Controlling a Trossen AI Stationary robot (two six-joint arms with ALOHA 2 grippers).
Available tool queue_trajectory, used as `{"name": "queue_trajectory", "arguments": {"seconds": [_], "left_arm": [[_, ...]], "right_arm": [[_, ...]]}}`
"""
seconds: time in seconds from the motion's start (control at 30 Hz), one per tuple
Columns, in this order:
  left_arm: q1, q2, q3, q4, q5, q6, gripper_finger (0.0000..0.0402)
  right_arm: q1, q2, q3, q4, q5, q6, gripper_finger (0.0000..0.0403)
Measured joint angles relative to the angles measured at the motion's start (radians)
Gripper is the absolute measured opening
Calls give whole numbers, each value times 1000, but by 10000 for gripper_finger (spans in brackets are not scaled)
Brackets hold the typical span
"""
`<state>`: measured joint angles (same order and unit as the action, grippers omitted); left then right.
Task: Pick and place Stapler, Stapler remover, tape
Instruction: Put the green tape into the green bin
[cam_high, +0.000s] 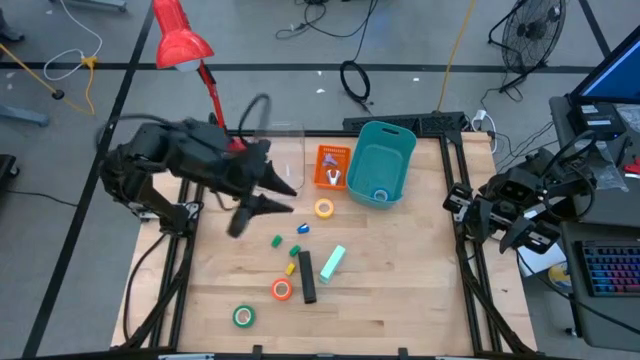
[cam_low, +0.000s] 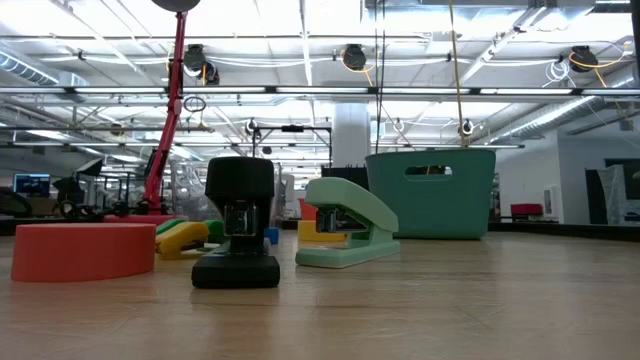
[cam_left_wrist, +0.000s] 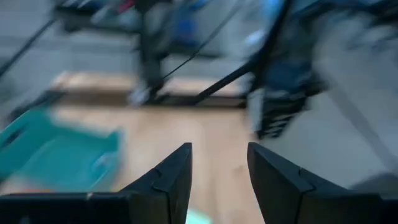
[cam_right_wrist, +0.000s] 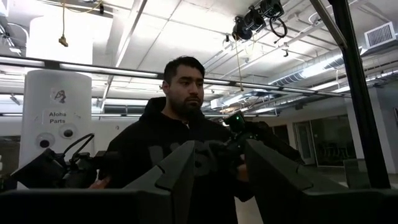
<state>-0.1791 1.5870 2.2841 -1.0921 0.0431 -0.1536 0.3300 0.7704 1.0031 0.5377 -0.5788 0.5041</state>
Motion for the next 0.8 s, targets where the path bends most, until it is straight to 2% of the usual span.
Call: {"name": "queue_trajectory", "arguments": {"seconds": [0.23,0.33,0.53,0.8], "left_arm": [[2,-44,1,151,344,111,156],[2,-70,1,187,423,126,156],[1,-128,1,182,427,126,156],[0,-226,1,182,349,130,156]], "right_arm": [[0,3,0,-18,1,-3,134],[-1,4,0,-20,1,-4,134],[-1,4,0,-19,4,-4,134],[-1,4,0,-19,5,-4,134]]}}
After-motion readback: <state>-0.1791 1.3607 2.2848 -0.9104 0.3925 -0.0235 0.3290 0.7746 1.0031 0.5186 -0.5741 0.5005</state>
